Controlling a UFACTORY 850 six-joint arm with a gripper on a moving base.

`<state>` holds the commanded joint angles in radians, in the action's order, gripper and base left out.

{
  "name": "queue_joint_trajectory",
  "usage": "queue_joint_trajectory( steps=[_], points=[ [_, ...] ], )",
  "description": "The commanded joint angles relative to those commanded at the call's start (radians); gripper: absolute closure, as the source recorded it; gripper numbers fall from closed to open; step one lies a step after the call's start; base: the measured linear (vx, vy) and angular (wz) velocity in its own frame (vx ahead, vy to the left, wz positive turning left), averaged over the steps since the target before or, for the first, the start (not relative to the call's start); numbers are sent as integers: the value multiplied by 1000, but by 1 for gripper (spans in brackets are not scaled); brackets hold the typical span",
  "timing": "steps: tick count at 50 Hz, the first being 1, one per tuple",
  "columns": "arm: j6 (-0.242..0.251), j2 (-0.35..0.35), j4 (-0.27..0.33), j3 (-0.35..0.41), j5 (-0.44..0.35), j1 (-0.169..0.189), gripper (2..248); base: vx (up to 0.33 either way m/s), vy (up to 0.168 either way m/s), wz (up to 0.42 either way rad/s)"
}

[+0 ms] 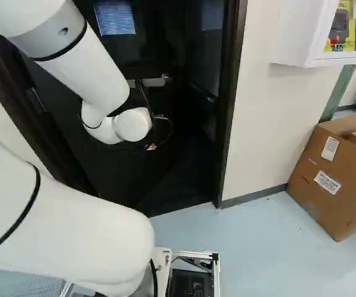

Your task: Open the door and move inside

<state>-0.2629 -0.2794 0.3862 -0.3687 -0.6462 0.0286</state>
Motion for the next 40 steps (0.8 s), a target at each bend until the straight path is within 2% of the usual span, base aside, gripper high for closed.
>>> queue_joint_trajectory(
  steps=[27, 40],
  points=[
    [0, 0, 0, 0, 0, 0, 3, 149, 121, -16],
    [0, 0, 0, 0, 0, 0, 3, 128, 21, 16]
  ],
)
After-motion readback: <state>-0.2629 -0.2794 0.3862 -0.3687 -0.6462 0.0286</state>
